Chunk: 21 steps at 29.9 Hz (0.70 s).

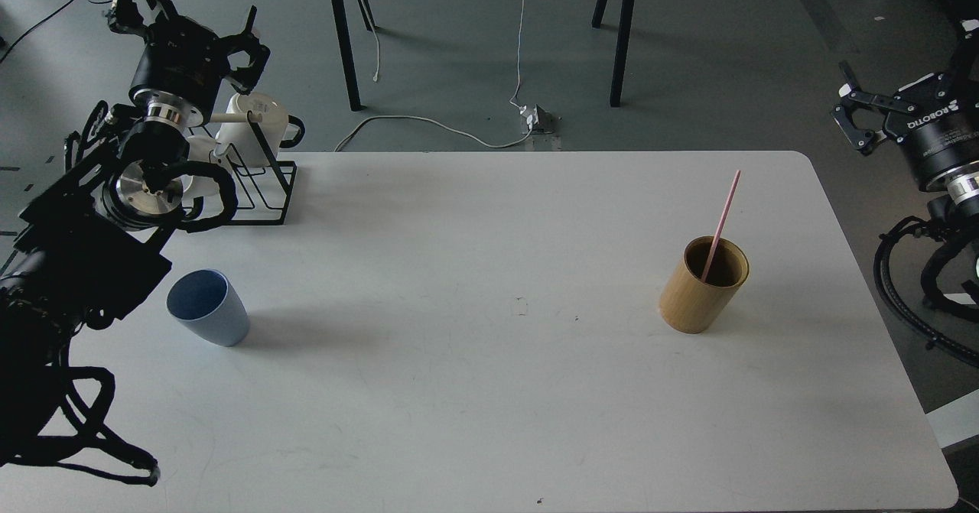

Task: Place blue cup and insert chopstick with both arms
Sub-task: 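Lower the left gripper from the rack area toward the light blue cup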

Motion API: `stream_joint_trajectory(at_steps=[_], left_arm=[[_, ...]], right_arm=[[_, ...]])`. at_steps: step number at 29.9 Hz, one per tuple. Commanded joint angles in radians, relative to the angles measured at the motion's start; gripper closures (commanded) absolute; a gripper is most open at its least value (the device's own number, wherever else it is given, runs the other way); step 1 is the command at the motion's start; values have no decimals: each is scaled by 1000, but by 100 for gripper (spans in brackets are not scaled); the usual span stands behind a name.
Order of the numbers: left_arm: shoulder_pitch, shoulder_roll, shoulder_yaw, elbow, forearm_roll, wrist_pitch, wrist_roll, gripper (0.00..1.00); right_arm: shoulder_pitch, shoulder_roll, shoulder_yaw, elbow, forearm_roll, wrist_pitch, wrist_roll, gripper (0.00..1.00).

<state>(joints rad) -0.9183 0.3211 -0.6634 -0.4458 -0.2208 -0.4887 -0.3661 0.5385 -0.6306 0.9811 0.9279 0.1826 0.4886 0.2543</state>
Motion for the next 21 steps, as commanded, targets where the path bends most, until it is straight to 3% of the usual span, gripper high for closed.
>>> stream_joint_trajectory(at_steps=[1, 7, 11, 21], left_arm=[[3, -4, 1, -2, 1, 0, -4, 1], [-2, -2, 7, -5, 0, 0, 3, 0], [6, 53, 39, -111, 40, 0, 15, 1], [-69, 314, 110, -393, 723, 0, 10, 3]], right_arm=[[0, -6, -1, 0, 0, 0, 0, 1], [1, -17, 7, 0, 0, 0, 0, 1], [0, -21, 11, 0, 0, 0, 2, 1], [0, -63, 27, -6, 0, 0, 8, 1]])
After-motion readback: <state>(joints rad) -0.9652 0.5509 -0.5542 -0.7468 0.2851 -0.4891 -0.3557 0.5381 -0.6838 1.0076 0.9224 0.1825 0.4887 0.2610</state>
